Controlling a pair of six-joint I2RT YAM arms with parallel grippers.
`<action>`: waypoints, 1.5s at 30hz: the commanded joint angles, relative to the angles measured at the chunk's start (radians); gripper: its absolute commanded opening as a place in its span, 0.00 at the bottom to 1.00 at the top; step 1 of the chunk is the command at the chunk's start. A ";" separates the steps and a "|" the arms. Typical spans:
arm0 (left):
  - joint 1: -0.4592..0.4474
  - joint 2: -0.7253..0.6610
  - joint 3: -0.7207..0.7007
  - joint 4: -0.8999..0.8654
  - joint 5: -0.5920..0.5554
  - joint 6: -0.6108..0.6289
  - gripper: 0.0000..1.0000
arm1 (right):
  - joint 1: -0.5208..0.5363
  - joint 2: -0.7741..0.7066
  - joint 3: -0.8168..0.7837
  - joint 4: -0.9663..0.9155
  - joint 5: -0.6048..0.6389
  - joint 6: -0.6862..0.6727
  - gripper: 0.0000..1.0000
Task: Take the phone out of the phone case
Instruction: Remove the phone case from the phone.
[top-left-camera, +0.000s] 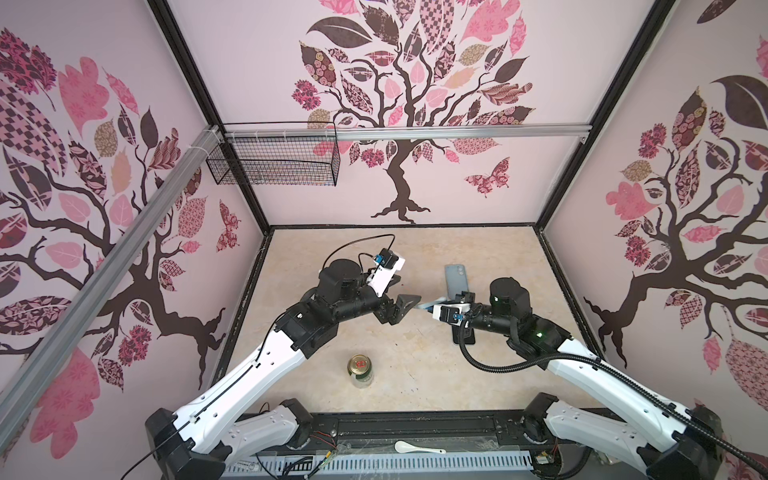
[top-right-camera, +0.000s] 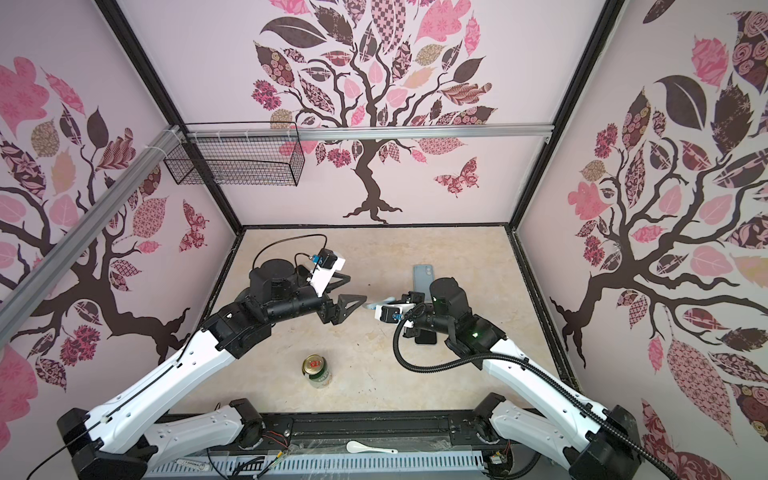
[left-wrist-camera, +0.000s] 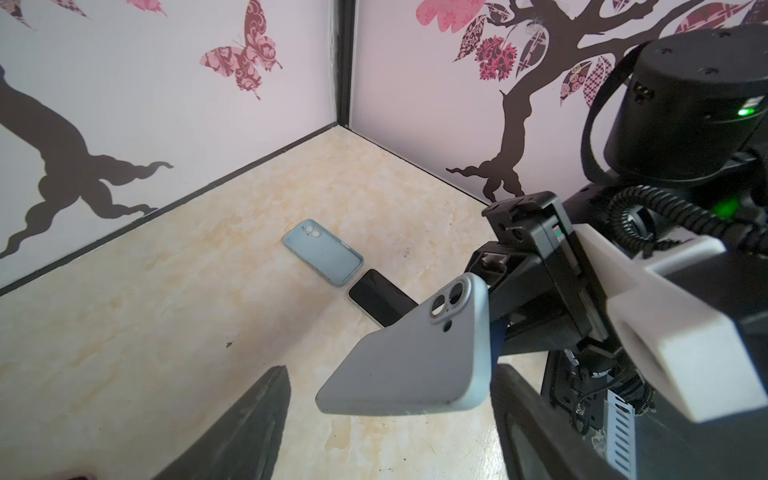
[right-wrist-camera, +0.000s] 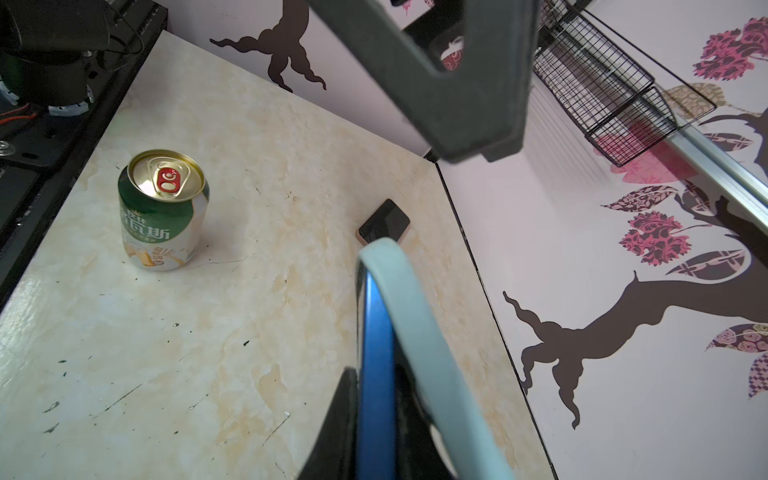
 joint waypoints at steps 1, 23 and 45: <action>-0.016 0.027 0.045 -0.017 0.020 0.013 0.78 | 0.010 -0.002 0.043 0.021 -0.035 -0.032 0.00; -0.073 0.177 0.148 -0.205 0.045 0.084 0.64 | 0.050 0.025 0.049 -0.008 -0.015 -0.076 0.00; -0.097 0.303 0.311 -0.446 -0.146 0.247 0.11 | 0.065 0.021 0.041 -0.014 0.013 -0.092 0.00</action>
